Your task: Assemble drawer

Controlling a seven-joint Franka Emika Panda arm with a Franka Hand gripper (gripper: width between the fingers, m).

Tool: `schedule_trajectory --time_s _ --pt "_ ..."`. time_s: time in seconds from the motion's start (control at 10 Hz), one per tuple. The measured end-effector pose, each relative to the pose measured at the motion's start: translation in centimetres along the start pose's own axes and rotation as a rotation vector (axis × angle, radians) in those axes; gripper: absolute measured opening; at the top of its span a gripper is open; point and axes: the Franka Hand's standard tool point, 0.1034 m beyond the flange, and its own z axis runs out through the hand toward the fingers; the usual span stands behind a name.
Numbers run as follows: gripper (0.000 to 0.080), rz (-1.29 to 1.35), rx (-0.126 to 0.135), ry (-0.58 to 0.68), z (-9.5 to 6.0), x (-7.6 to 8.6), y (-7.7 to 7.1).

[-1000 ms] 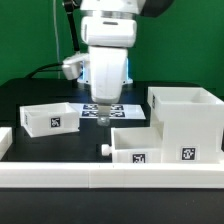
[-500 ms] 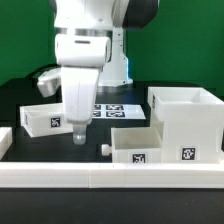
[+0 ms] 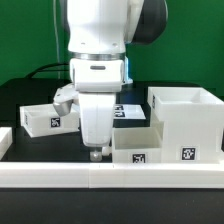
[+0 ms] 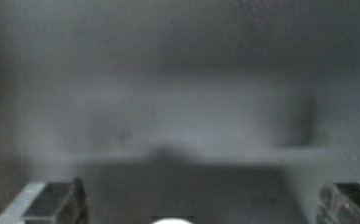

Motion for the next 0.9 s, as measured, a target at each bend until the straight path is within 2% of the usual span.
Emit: schedule_trajectory --time_s 0.4,0.7,0.9 --pt "0.0649 -0.031 -0.006 0.018 0.0 3.3 0.8" --pt "0.0649 -0.028 -0.005 0.017 0.0 3.1 0.7" --pt "0.0649 -0.017 -0.001 0.023 0.3 3.9 0.5"
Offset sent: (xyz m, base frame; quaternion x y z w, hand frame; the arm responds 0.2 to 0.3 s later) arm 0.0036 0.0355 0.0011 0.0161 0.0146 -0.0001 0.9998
